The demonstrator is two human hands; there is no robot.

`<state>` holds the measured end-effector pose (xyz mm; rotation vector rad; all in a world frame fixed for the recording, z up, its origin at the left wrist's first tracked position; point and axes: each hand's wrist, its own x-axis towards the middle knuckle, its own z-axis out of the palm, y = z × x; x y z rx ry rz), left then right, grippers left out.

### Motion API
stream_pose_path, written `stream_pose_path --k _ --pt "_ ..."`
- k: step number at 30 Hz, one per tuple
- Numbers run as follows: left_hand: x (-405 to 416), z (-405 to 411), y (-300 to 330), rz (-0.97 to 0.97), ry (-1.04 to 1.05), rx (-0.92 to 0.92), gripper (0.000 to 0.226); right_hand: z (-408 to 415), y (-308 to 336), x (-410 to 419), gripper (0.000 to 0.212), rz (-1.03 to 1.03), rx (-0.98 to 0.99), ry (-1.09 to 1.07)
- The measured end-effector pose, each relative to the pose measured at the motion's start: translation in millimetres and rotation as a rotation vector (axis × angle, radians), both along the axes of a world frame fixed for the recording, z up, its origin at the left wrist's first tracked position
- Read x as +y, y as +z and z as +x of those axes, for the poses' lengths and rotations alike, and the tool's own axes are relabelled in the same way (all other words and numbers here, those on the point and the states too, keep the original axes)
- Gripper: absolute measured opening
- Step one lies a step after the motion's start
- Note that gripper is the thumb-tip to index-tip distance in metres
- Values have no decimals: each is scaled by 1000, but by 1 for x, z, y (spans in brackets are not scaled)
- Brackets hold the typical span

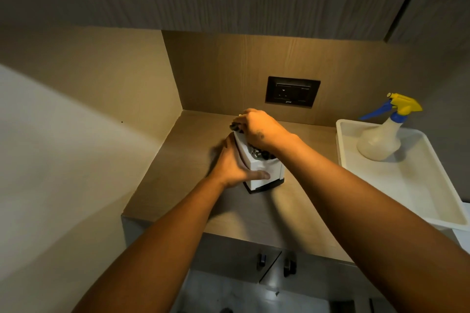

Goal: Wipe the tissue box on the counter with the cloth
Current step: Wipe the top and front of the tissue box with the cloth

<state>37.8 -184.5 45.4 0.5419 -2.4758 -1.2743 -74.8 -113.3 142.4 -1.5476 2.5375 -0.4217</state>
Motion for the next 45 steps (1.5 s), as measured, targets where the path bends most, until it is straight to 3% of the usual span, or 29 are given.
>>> stream_pose_path --k 5,10,17,21,24,26,30,35,40,45 --pt "3 3 -1 24 11 19 124 8 -2 22 44 -54 15 166" --pt "3 3 -3 108 45 -5 134 17 -20 73 49 -106 30 283" --pt "2 2 -1 88 39 -49 142 -20 -20 93 38 -131 58 91" --pt "1 2 -5 101 45 -38 141 5 -15 71 53 -109 54 204" --pt "2 -2 -5 72 37 -11 130 25 -14 45 48 -140 64 272" --pt "2 -5 -3 42 26 -9 124 18 -9 31 41 -156 69 211" --pt "-1 1 -3 51 41 -69 149 -13 -9 22 35 -101 53 31" --pt "1 0 -3 79 56 -95 143 -36 -11 37 22 -124 4 -202" --pt "0 1 -2 69 57 -81 148 0 -19 49 41 -164 25 -1" --pt "2 -2 -1 -4 48 -95 147 13 -6 23 37 -82 51 75"
